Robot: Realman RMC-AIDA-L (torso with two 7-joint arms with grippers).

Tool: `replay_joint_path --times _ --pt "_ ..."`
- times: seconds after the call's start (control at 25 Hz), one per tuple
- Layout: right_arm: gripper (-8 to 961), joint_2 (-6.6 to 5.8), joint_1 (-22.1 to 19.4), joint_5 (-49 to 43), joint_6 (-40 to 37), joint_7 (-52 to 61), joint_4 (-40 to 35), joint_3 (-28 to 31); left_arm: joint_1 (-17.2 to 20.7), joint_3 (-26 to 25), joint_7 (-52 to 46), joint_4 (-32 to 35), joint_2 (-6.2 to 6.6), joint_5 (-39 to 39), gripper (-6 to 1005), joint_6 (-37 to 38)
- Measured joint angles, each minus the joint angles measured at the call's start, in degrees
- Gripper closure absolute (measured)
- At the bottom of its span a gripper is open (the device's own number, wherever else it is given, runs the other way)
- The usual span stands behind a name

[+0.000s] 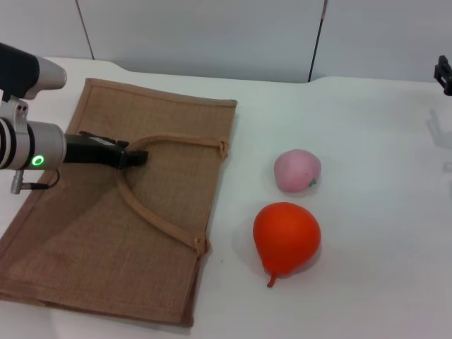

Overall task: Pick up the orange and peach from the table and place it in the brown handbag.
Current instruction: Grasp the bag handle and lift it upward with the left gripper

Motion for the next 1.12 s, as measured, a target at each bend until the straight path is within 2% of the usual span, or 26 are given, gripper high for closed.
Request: replay_joint_path --times 0.24,0.56,0.88,1.0,1.12 --pt "250 -0.05 0.0 0.1 0.0 0.0 0.0 0.0 0.1 -0.1 0.0 0.2 -0.03 0.3 497 0.1" --pt "250 -0.08 0.1 0.1 0.0 0.0 0.0 0.1 0.3 -0.6 0.7 2.2 -0.36 0.0 850 -0.2" --pt "250 -0.09 0.3 0.0 0.0 0.0 0.0 -0.2 -1.7 -0.1 3.2 2.3 -0.26 -0.8 868 -0.9" --pt "250 -0.08 0.3 0.0 0.0 -0.2 0.0 -0.2 -2.4 -0.1 4.3 3.7 -0.3 -2.8 875 -4.0" --pt "250 -0.03 0.3 -0.1 0.0 -0.4 0.0 -0.2 -2.7 -0.1 4.6 7.7 -0.4 -5.4 876 -10.3"
